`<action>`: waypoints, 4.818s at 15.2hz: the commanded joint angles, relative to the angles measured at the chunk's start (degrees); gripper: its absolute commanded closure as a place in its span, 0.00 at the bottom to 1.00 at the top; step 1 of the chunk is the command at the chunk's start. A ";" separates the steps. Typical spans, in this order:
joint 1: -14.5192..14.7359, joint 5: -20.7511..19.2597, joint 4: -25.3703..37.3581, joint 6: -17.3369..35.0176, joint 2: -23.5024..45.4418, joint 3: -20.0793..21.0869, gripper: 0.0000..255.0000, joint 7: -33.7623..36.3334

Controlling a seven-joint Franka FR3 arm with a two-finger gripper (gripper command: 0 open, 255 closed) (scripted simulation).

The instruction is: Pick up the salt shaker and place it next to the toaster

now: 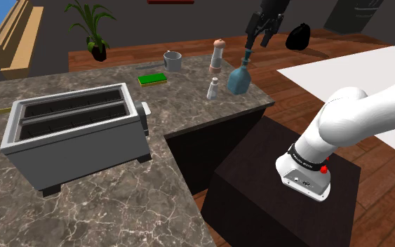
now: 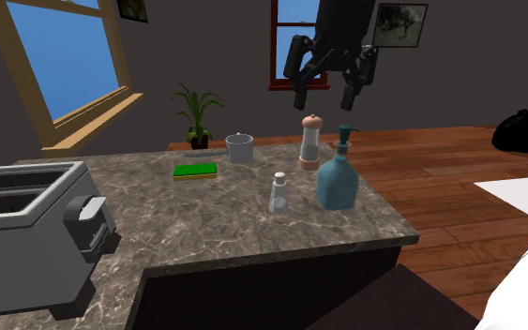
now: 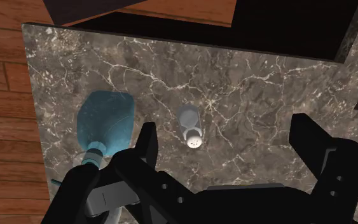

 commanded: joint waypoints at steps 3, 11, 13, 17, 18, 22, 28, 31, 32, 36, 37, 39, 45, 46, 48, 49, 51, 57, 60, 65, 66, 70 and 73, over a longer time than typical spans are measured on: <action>-0.05 0.00 -1.32 3.99 2.60 -0.41 0.00 -0.58; 0.09 0.74 -3.27 19.44 15.84 -2.17 0.00 -3.20; 0.21 1.20 -2.92 23.03 19.74 -2.63 0.00 -3.98; 0.56 2.55 -1.19 29.65 28.02 -3.55 0.00 -5.76; 0.65 3.00 -0.55 31.16 30.18 -3.76 0.00 -6.26; 0.86 4.01 -0.20 34.71 34.10 -3.96 0.00 -7.20; 1.22 5.05 -1.77 39.11 36.96 -3.82 0.00 -7.88; 1.22 5.05 -1.77 39.11 36.96 -3.82 0.00 -7.88; 1.22 5.05 -1.77 39.11 36.96 -3.82 0.00 -7.88; 1.22 5.05 -1.77 39.10 36.96 -3.82 1.00 -7.88; 1.22 5.05 -1.77 39.10 36.96 -3.82 1.00 -7.88; 1.22 5.05 -1.77 39.10 36.96 -3.81 1.00 -7.87; 1.22 5.05 -1.77 39.11 36.96 -3.82 1.00 -7.88; 1.18 4.84 -1.46 38.32 36.46 -3.81 1.00 -7.68; 1.12 4.48 -0.77 36.73 35.54 -3.78 1.00 -7.29; 1.09 4.31 -0.41 35.94 35.09 -3.77 1.00 -7.11; 1.04 3.99 0.34 34.35 34.24 -3.74 1.00 -6.76; 0.89 3.21 2.91 29.62 32.00 -3.64 1.00 -5.83; 0.83 2.90 4.36 27.26 31.07 -3.60 1.00 -5.42; 0.76 2.48 7.01 23.36 29.77 -3.52 1.00 -4.82; 0.75 2.41 7.57 22.59 29.55 -3.51 1.00 -4.71; 0.71 2.16 9.94 19.49 28.81 -3.46 1.00 -4.28; 0.69 2.01 11.85 17.18 28.38 -3.43 1.00 -3.99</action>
